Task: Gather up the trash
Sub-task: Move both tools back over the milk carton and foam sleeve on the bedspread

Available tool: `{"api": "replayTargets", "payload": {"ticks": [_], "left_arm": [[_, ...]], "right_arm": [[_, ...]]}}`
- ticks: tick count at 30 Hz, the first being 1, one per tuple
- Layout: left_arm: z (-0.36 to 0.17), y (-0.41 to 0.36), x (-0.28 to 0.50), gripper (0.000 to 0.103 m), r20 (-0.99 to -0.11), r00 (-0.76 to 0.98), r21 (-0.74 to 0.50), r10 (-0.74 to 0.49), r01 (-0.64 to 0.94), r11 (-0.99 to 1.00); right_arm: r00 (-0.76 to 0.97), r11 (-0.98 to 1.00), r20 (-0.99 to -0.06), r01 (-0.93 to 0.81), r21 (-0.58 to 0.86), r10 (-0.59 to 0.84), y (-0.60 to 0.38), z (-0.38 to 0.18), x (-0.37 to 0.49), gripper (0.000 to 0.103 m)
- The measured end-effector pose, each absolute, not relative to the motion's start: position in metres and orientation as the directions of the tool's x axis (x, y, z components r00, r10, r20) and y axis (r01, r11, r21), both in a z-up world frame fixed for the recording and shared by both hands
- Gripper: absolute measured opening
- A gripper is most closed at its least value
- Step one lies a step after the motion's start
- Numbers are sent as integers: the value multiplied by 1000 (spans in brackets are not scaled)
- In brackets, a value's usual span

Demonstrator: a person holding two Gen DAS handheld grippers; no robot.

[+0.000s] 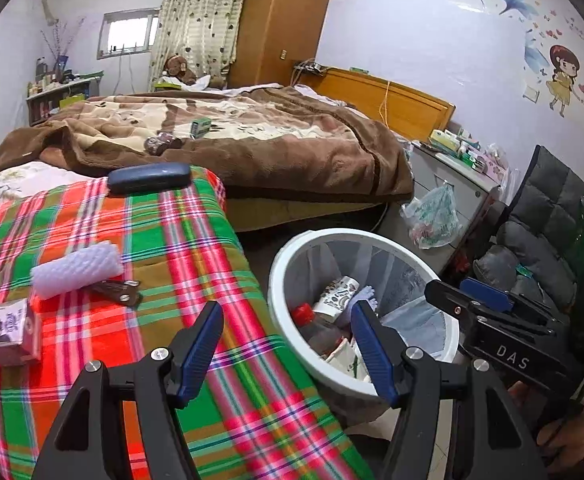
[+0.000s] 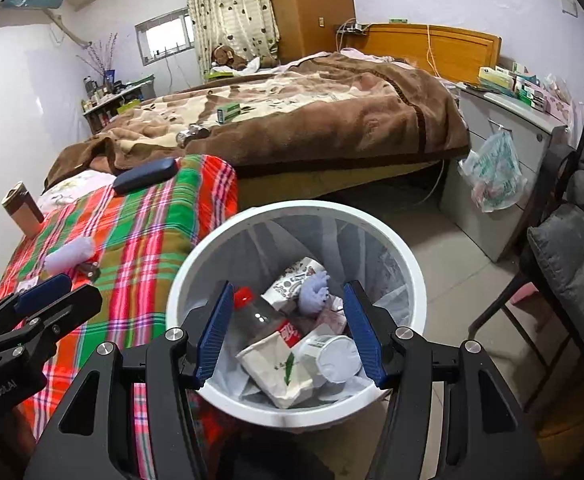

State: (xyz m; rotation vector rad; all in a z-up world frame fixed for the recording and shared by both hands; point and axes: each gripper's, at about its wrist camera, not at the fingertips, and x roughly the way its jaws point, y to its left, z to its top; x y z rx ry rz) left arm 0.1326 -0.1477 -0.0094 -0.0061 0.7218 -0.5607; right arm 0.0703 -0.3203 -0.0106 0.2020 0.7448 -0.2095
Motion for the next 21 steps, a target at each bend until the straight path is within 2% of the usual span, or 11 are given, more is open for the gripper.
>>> {"api": "replayTargets", "payload": {"ticks": [21], "left_arm": [[3,-35,118,66,-586,728,-172,-356,318,932]], "right_arm": [[753,988,-658,104,114,-4,-256,-1,77,58]]}}
